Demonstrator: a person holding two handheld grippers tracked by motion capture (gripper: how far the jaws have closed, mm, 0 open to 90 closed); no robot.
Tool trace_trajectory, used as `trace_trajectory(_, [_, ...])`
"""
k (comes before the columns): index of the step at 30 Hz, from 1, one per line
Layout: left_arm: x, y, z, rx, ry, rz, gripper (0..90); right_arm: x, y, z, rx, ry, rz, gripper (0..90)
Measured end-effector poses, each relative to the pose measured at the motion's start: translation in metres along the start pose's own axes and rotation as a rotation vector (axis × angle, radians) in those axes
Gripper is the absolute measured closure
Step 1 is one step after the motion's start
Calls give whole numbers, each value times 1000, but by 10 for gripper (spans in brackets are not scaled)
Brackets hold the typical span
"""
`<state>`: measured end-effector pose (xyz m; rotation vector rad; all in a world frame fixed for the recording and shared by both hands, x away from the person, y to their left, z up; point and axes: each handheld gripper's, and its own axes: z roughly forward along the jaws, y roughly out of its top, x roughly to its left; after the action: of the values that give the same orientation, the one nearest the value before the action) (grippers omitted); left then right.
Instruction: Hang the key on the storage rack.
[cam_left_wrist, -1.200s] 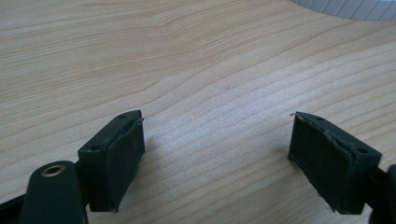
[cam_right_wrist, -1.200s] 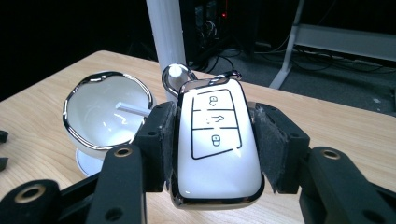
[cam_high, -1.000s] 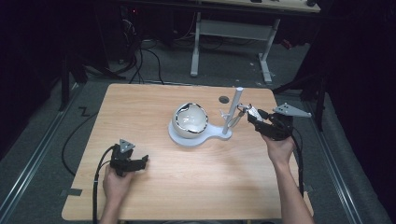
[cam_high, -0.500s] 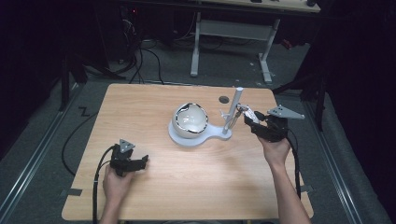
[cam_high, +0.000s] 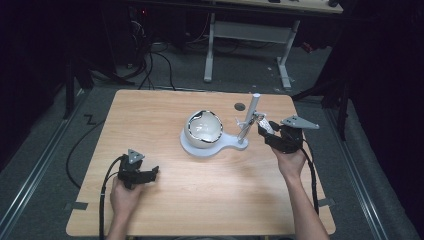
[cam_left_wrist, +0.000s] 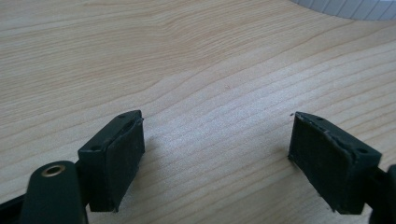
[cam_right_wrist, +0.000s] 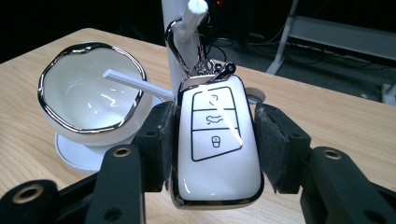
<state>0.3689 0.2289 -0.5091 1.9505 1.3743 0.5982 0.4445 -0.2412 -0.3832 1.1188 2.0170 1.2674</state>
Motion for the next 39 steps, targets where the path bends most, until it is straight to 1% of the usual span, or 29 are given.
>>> trace_trajectory(8, [0, 0, 0, 0, 0, 0, 187, 0, -5, 6, 5, -2, 6, 497])
trace_trajectory(12, [0, 0, 0, 0, 0, 0, 187, 3, -7, 10, 18, -6, 2, 496])
trace_trajectory(22, [0, 0, 0, 0, 0, 0, 187, 6, -10, 17, 37, 1, 1, 493])
trace_trajectory(34, [0, 0, 0, 0, 0, 0, 187, 7, -12, 23, 46, 8, 2, 488])
trace_trajectory(39, [0, 0, 0, 0, 0, 0, 187, 7, -12, 23, 42, 9, 0, 470])
